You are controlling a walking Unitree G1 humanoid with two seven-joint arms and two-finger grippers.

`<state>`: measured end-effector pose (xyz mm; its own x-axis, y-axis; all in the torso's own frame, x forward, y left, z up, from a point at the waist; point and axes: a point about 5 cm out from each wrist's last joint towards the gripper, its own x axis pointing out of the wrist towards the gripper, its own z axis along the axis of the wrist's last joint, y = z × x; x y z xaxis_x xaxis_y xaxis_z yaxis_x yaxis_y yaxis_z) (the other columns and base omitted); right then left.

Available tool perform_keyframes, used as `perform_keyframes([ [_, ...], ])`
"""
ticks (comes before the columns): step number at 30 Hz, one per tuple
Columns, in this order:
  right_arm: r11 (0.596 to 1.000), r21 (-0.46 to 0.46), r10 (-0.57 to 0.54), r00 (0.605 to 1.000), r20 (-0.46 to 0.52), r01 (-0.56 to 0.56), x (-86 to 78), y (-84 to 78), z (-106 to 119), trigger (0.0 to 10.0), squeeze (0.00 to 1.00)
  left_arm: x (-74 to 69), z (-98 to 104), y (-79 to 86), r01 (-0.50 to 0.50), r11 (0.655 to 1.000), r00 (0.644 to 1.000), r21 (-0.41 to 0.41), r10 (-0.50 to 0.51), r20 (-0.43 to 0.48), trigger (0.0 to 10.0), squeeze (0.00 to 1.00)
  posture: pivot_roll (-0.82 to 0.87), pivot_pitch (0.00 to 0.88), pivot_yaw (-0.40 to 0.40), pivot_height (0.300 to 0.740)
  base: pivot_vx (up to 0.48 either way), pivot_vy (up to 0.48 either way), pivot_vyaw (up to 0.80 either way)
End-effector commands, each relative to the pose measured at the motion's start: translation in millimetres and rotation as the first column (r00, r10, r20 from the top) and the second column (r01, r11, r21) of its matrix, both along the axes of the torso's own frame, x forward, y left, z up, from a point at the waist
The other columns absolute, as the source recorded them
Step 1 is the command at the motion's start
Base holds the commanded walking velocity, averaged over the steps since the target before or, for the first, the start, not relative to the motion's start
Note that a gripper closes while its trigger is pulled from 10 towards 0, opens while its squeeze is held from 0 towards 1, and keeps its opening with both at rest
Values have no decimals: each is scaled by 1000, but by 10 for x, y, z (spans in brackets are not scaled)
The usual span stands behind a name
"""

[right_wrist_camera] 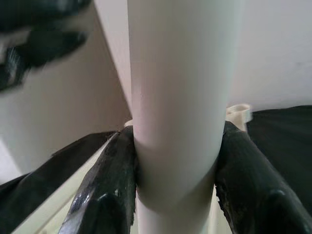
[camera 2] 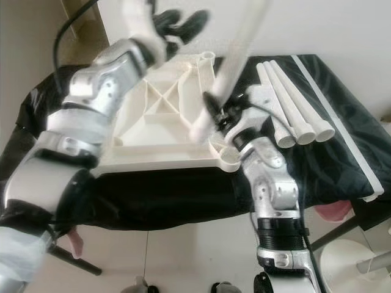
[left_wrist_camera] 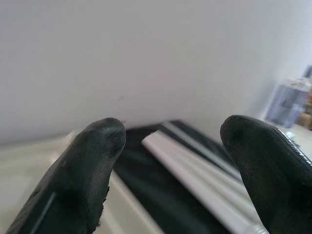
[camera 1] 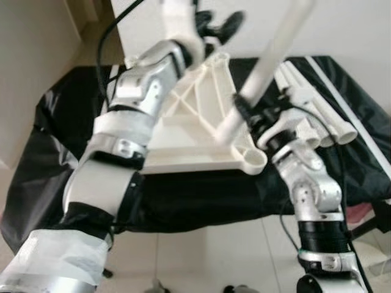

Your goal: Building children table

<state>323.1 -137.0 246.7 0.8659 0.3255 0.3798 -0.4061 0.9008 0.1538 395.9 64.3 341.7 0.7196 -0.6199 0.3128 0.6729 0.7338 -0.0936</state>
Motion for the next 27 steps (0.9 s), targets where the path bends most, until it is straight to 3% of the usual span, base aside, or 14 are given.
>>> perform_keyframes([
  [1,999,6,-40,999,4,40,31,-42,13,10000,0,10,-128,42,-15,1000,999,10,15,-31,10000,0,-61,49,34,740,0,0,0],
  [4,999,9,-48,999,2,48,35,-53,12,10000,0,14,-166,61,-22,1000,999,12,23,-37,10000,0,-61,49,34,740,0,0,0],
  [6,997,-3,-78,997,-9,78,45,-79,-22,10000,0,-13,-354,121,-30,999,998,36,32,-59,10000,0,-55,60,37,740,0,0,0],
  [7,997,-3,-78,997,-9,78,45,-79,-22,10000,0,-13,-354,121,-30,999,998,36,32,-59,10000,0,-55,60,37,740,0,0,0],
  [8,994,-11,-106,994,-16,106,49,-99,-51,10000,0,-41,-514,167,-37,998,996,49,40,-78,10000,0,-53,64,39,740,0,0,0],
  [11,992,-17,-122,992,-16,122,48,-109,-68,10000,0,-57,-613,183,-38,998,995,50,43,-92,10000,0,-51,65,41,740,0,0,0],
  [14,986,-44,-163,987,-11,162,49,-125,-110,10000,0,-147,-851,169,-40,997,994,63,46,-99,10000,0,-52,70,45,740,0,0,0],
  [20,976,-105,-193,981,6,192,39,-128,-160,10000,0,-293,-1009,116,4,999,993,47,2,-121,10000,0,-51,77,41,740,0,0,0],
  [23,975,-115,-193,981,5,192,32,-124,-178,10000,0,-331,-1042,111,2,998,994,67,5,-105,10000,0,-50,79,39,740,0,0,0],
  [25,971,-140,-198,980,-2,196,16,-115,-228,10000,0,-454,-1122,80,22,992,999,126,-16,-49,10000,0,-47,85,35,740,0,0,0],
  [27,971,-140,-198,980,-2,196,16,-115,-228,10000,0,-454,-1122,80,22,992,999,126,-16,-49,10000,0,-47,85,35,740,0,0,0],
])
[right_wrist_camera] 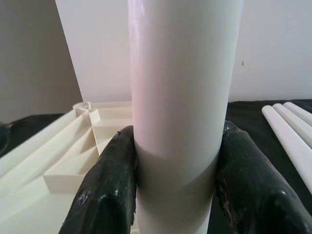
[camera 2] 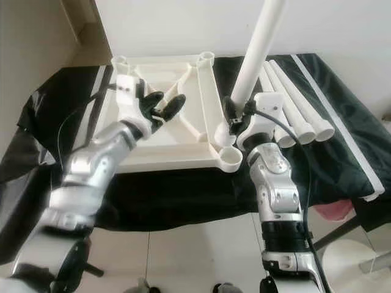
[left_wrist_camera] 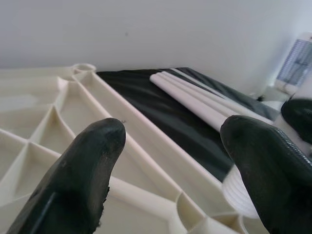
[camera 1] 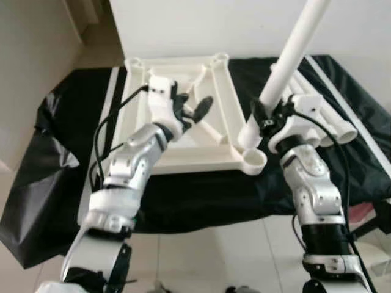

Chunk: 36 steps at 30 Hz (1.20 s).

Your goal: Building children table

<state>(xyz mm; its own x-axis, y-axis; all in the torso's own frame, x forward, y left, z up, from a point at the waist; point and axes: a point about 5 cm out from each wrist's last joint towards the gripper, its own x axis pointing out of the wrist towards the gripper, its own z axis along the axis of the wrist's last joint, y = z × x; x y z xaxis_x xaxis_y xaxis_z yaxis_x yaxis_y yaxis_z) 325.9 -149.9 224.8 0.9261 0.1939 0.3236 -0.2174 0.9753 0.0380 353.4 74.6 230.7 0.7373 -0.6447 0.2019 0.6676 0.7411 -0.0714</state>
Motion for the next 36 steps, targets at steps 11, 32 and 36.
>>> perform_keyframes([
  [11,997,-62,-36,999,11,36,-93,6,-134,10000,0,-490,-483,-139,115,953,987,281,-142,78,10000,0,-40,97,25,740,0,0,0],
  [32,990,-131,-42,998,44,48,-267,-18,-224,10000,0,-796,-676,-181,176,884,969,433,-234,84,10000,0,-30,90,13,740,0,0,0],
  [36,987,-150,-41,998,51,48,-292,-15,-239,10000,0,-802,-673,-198,181,882,967,435,-239,83,10000,0,-30,91,11,740,0,0,0],
])
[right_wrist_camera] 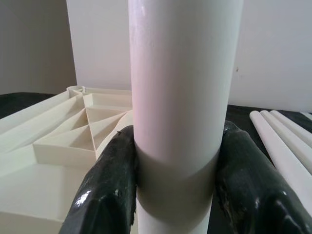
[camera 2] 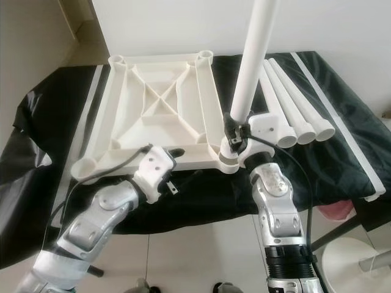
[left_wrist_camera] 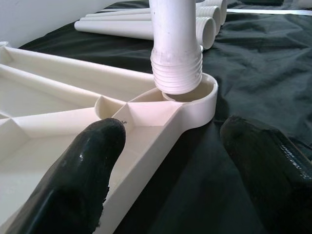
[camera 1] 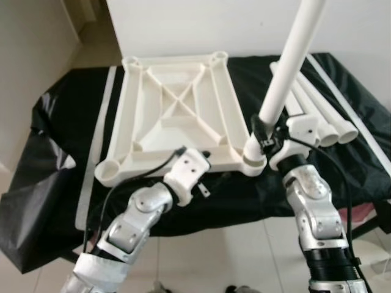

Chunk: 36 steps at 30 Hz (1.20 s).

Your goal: Building children table

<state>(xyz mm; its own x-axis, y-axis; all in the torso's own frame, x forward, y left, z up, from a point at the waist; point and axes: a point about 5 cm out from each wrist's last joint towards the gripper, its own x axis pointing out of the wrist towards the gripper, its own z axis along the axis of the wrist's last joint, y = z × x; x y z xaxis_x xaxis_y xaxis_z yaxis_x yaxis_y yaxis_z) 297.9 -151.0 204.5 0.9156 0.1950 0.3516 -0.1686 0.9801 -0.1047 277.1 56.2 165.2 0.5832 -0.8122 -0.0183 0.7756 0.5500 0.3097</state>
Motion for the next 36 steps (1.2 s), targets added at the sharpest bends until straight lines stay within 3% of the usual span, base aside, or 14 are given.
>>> perform_keyframes([
  [1,1000,-28,3,1000,-6,-4,-34,4,-47,10000,0,-50,-14,-30,33,999,999,18,-33,-8,10000,0,-30,91,11,740,0,0,0],
  [30,996,-19,85,996,-19,-85,-154,50,-242,10000,0,-111,15,-94,51,998,999,34,-51,14,10000,0,-28,69,1,740,0,0,0],
  [36,996,40,85,991,-106,-81,-95,28,-355,10000,0,-109,29,-101,53,998,998,37,-53,20,10000,0,-27,68,4,740,0,0,0],
])
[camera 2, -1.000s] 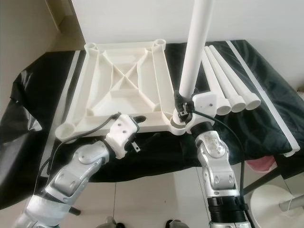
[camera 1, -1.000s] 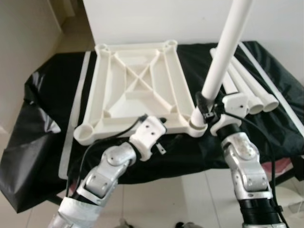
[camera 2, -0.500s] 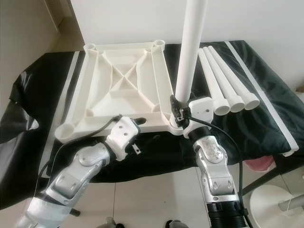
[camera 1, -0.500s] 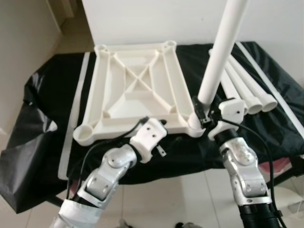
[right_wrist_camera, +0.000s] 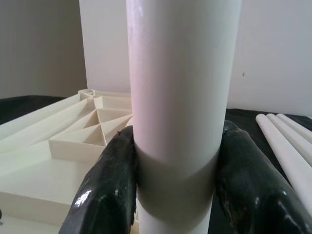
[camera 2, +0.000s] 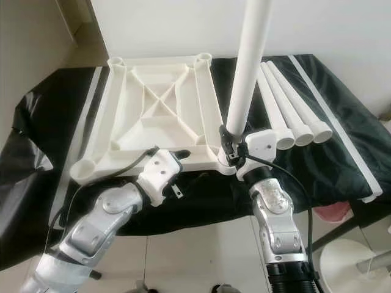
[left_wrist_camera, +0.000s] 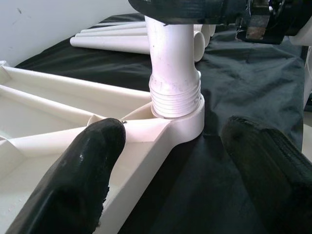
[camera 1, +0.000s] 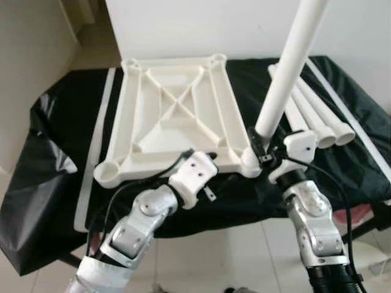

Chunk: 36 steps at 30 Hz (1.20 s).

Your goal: Building children table

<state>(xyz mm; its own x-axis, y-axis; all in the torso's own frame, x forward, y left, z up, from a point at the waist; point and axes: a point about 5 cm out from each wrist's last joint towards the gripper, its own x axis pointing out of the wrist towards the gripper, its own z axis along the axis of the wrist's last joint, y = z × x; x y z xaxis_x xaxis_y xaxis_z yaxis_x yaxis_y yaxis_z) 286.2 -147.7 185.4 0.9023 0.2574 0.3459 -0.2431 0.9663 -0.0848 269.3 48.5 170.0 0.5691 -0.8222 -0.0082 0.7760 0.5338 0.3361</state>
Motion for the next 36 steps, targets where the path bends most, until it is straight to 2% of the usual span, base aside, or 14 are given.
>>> perform_keyframes([
  [1,1000,20,12,993,-116,-10,46,-5,-183,10000,0,-33,-18,-25,36,999,999,30,-36,-7,10000,0,-28,66,5,740,0,0,0],
  [7,999,40,4,987,-163,3,103,-23,-216,10000,0,-36,-11,-28,39,999,999,32,-39,-5,10000,0,-25,66,6,740,0,0,0],
  [10,996,84,7,983,-181,9,133,-39,-203,10000,0,-36,-1,-26,39,999,999,36,-39,-1,10000,0,-23,68,6,740,0,0,0],
  [14,997,75,8,983,-182,6,128,-35,-213,10000,0,-40,0,-24,40,998,999,41,-40,2,10000,0,-22,68,6,740,0,0,0],
  [22,996,64,61,997,-56,-57,-5,-11,-174,10000,0,-37,11,-21,41,998,999,42,-41,4,10000,0,-23,72,9,740,0,0,0],
  [25,994,98,47,997,-67,-40,-20,-51,-218,10000,0,-35,16,-21,43,998,999,41,-43,3,10000,0,-23,74,11,740,0,0,0],
  [30,994,98,42,998,-53,-37,-57,-74,-249,10000,0,-38,18,-16,43,998,999,45,-43,4,10000,0,-22,79,13,740,0,0,0],
  [33,995,88,45,998,-51,-40,-65,-66,-260,10000,0,-38,21,-9,43,998,999,47,-43,4,10000,0,-22,83,17,740,0,0,0],
  [36,997,18,78,997,-23,-78,-79,-17,-248,10000,0,-31,24,-9,43,998,999,48,-43,3,10000,0,-22,85,19,740,0,0,0],
])
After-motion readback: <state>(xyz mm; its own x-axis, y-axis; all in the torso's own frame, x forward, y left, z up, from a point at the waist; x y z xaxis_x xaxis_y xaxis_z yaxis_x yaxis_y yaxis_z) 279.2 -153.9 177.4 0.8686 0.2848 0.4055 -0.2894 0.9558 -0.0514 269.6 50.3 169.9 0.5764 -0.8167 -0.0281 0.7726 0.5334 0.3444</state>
